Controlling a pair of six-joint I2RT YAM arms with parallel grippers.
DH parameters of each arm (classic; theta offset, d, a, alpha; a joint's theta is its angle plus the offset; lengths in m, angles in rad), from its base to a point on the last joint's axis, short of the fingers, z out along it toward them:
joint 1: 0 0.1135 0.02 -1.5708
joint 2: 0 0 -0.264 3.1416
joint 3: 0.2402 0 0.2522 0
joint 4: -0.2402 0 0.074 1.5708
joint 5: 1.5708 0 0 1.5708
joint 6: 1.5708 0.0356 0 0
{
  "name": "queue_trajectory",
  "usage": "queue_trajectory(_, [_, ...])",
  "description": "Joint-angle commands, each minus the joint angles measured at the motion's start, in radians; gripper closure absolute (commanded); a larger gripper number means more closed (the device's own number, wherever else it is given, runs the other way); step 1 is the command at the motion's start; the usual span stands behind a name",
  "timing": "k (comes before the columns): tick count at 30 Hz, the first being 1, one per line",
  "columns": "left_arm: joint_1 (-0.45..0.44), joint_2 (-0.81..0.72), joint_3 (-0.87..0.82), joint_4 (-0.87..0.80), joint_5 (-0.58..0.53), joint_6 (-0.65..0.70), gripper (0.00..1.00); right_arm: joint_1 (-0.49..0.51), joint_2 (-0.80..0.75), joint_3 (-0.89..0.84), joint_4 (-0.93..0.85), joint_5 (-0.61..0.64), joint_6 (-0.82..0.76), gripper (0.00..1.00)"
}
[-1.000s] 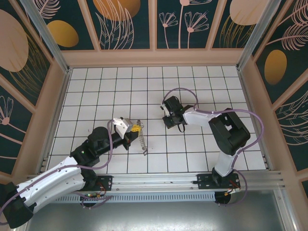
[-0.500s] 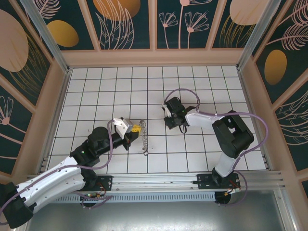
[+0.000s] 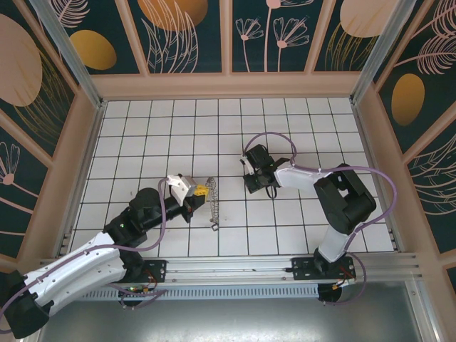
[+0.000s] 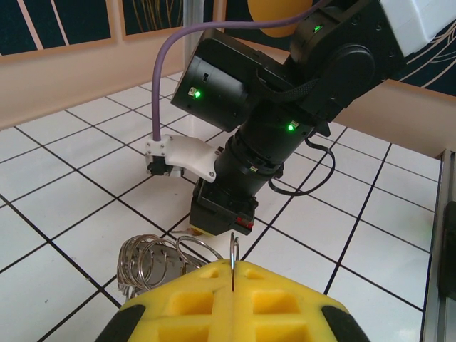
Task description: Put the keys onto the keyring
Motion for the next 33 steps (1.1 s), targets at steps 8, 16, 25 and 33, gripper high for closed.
queue_trajectory(8, [-0.001,-0.011,0.05,0.02,0.022,-0.015,1.0,0.039,-0.203,-0.076,0.055,-0.018,-0.085,1.0])
queue_trajectory(16, [-0.001,-0.009,0.11,-0.058,0.008,0.001,1.0,0.129,-0.57,-0.189,0.248,-0.336,-0.212,1.0])
queue_trajectory(25, [0.0,0.01,0.176,-0.106,0.06,0.059,1.0,0.155,-0.802,-0.216,0.337,-0.7,-0.187,1.0])
queue_trajectory(33, [-0.001,0.024,0.183,-0.065,0.193,0.083,1.0,0.221,-0.791,-0.181,0.313,-0.697,-0.211,1.0])
